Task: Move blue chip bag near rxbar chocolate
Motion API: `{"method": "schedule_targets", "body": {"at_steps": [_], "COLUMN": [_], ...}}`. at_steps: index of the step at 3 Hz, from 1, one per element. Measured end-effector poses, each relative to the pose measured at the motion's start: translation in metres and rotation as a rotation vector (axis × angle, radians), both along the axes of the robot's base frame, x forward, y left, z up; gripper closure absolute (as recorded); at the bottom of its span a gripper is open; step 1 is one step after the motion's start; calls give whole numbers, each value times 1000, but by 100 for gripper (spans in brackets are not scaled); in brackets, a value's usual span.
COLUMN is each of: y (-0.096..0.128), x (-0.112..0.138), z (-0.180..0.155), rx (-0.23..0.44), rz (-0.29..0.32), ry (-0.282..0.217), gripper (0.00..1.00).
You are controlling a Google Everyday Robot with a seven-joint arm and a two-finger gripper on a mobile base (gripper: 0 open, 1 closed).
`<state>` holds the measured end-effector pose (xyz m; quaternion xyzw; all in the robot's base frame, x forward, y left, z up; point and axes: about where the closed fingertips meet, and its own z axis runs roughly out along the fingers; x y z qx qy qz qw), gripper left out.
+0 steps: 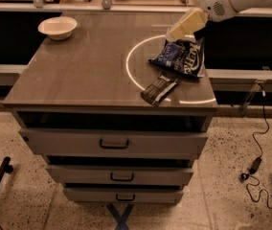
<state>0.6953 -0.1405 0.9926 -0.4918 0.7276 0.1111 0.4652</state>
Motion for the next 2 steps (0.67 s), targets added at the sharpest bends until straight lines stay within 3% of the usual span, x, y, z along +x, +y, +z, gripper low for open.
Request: {"method": "schedule_targets", "body": {"at_steps": [1, 2], "y": [-7, -7], "x": [8, 8], "z": [1, 1], "rx": [14, 14], "rz": [-68, -68], "ry": [10, 10], "gripper": [0, 0]}}
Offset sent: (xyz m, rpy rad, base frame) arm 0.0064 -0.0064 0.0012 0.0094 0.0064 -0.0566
